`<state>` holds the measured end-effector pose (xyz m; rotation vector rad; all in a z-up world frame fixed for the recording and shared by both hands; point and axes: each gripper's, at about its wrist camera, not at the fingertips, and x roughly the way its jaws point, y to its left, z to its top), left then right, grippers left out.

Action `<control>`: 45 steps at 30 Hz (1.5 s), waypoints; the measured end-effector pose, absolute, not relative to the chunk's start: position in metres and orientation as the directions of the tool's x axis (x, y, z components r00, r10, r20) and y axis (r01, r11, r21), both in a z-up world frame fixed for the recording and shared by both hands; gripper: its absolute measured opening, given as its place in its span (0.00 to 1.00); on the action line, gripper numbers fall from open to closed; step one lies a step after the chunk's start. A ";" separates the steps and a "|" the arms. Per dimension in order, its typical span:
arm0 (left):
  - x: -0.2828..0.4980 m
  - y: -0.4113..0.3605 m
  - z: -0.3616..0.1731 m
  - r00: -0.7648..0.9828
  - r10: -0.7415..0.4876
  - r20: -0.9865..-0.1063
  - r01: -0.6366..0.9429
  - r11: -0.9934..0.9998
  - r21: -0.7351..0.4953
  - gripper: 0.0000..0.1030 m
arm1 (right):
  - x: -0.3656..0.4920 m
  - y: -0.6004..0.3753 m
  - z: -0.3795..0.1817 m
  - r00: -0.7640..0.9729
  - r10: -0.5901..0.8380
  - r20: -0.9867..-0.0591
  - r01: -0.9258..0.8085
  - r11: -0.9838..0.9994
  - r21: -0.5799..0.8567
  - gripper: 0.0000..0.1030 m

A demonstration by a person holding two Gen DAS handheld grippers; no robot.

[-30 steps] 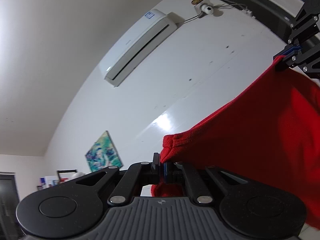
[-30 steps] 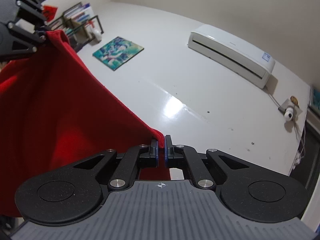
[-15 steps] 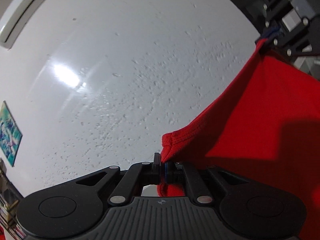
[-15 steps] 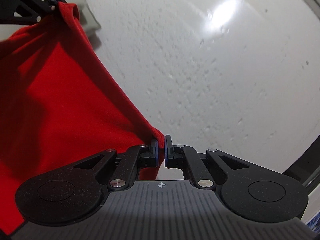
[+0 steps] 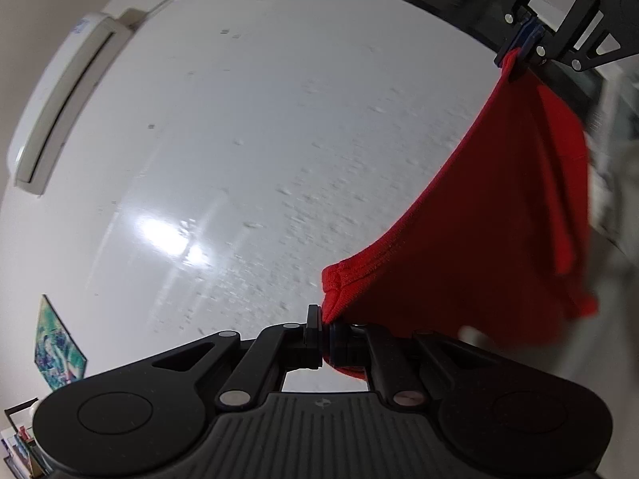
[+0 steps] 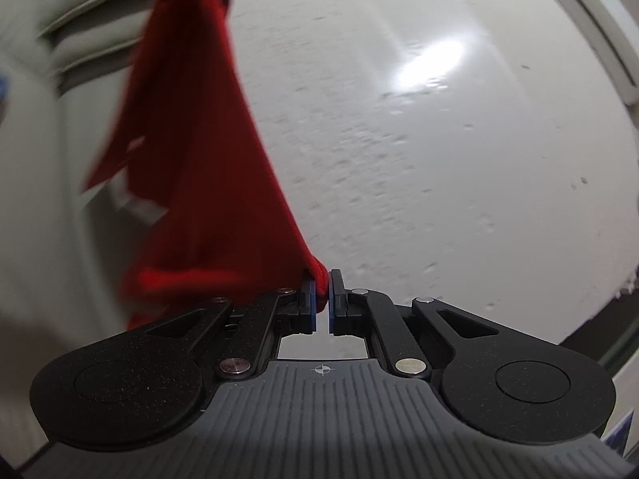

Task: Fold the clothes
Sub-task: 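Lift the red shirt up with both grippers and shake it out, then lay the red shirt flat on the sofa and open both grippers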

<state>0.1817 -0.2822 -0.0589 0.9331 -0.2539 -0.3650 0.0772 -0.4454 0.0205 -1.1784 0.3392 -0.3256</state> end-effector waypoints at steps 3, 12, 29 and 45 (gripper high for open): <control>0.153 -0.279 -0.122 0.911 -0.408 -0.052 0.263 0.481 0.837 0.05 | 0.057 -0.441 -0.053 0.878 -0.418 -0.233 -0.047 0.408 -0.912 0.04; 0.101 -0.283 -0.321 0.800 -0.244 -0.549 0.600 0.361 0.714 0.05 | 0.002 -0.417 -0.260 0.677 -0.329 -0.659 -0.347 0.647 -0.679 0.04; 0.159 -0.262 -0.284 0.384 -0.192 -0.903 0.805 0.549 0.226 0.39 | -0.026 -0.444 -0.183 0.489 -0.172 -0.855 -0.245 0.914 -0.324 0.46; 0.142 -0.379 -0.222 0.448 -0.388 -0.805 0.759 0.641 0.114 0.41 | 0.037 -0.506 -0.166 0.526 -0.142 -0.838 0.045 0.989 -0.140 0.28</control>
